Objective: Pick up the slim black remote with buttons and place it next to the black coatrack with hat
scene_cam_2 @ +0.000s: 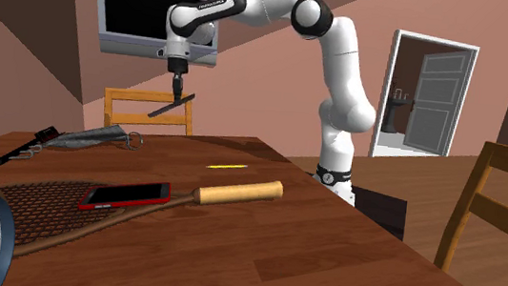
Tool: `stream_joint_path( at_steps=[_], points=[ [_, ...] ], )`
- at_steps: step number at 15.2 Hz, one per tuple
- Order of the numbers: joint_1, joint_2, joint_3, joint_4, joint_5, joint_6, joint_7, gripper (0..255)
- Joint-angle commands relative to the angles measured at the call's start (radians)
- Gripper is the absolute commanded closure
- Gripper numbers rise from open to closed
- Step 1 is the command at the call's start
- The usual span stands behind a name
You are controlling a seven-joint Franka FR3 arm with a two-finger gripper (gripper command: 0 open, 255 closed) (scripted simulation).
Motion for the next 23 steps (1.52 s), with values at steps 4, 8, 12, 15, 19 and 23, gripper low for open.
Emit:
stream_joint_path(
  at_steps=[4,8,12,15,19,23],
  points=[
    [-0.059,0.091,-0.012,0.097,0.037,-0.019,-0.07,255],
    [-0.057,0.101,-0.009,0.056,0.043,0.03,-0.077,255],
    [-0.057,0.114,-0.006,0.019,0.051,0.078,-0.085,255],
    [-0.057,0.125,-0.003,-0.005,0.058,0.113,-0.091,255],
    [-0.059,0.144,0.002,-0.034,0.068,0.158,-0.1,255],
    [-0.061,0.165,0.007,-0.058,0.08,0.202,-0.11,255]
  ],
)
